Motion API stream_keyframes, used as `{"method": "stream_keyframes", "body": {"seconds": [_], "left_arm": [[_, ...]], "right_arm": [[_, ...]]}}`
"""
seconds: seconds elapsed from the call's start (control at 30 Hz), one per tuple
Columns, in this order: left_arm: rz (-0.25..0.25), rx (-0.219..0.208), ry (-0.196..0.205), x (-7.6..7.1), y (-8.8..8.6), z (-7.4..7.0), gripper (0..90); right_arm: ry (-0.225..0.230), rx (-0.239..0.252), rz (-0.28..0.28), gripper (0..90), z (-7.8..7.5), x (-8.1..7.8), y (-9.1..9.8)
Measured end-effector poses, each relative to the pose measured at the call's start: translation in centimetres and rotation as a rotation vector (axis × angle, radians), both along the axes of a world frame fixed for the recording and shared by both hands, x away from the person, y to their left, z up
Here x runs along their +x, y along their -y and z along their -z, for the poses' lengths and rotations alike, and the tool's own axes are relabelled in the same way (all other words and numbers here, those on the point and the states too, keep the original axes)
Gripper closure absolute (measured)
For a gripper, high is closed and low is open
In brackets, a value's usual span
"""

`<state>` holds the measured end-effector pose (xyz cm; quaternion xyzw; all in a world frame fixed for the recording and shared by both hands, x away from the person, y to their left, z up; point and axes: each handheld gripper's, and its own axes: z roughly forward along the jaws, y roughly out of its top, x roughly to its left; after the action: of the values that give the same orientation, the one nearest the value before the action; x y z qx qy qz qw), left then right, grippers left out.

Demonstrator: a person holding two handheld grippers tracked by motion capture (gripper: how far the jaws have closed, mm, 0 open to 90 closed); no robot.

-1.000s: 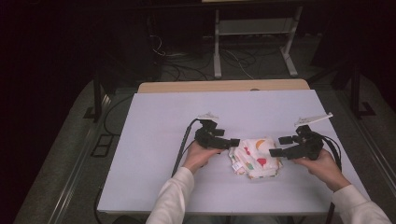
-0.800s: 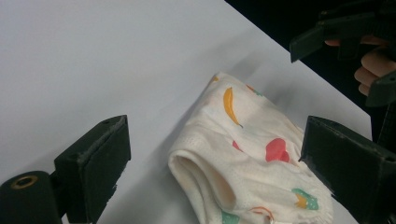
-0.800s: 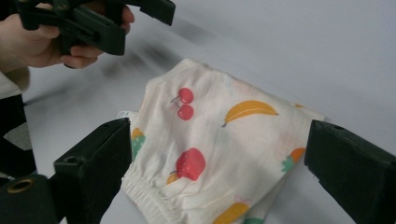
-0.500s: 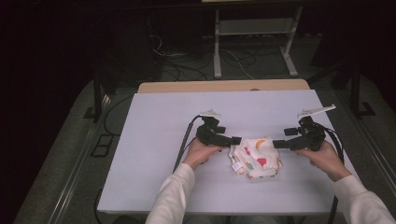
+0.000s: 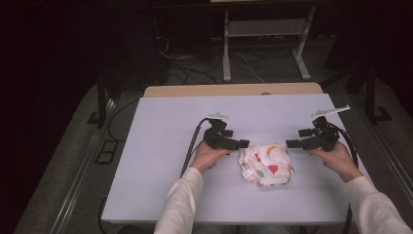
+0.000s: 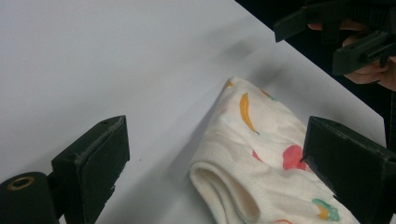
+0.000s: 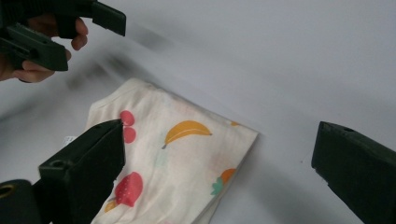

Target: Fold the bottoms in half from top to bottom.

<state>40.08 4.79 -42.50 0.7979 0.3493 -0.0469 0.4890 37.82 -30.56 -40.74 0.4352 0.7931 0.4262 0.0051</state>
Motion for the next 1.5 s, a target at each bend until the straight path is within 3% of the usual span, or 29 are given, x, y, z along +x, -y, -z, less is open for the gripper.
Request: {"method": "stream_keyframes", "body": {"seconds": [0.17, 0.6, 0.9, 1.17, 1.33, 1.4, 1.5], "left_arm": [[-0.006, 0.002, -0.008, 0.3, 0.1, 0.6, 7.4], [0.008, -0.005, -0.028, 0.6, 0.9, 1.8, 15.8], [0.063, 0.003, -0.046, 0.7, 1.4, 2.7, 28.7], [0.103, 0.002, -0.05, 0.6, 1.8, 3.3, 50.6], [0.094, 0.025, -0.035, 0.6, 2.0, 3.5, 69.9], [0.087, 0.031, -0.019, 0.6, 2.0, 3.5, 78.1], [0.086, 0.043, 0.001, 0.5, 2.1, 3.3, 81.4]], "right_arm": [[-0.004, 0.019, 0.006, 4.3, 0.7, 0.7, 0.3], [-0.025, 0.011, -0.014, 15.0, 2.7, 2.2, -0.3], [-0.043, 0.003, -0.048, 28.7, 3.9, 2.9, -0.9], [-0.053, -0.005, -0.119, 51.4, 4.4, 3.0, -1.5], [-0.106, -0.002, -0.115, 81.1, 4.7, 3.1, -1.8], [-0.127, 0.01, -0.111, 85.5, 4.7, 3.1, -1.8], [-0.133, 0.019, -0.087, 86.9, 4.5, 3.2, -1.7]]}}
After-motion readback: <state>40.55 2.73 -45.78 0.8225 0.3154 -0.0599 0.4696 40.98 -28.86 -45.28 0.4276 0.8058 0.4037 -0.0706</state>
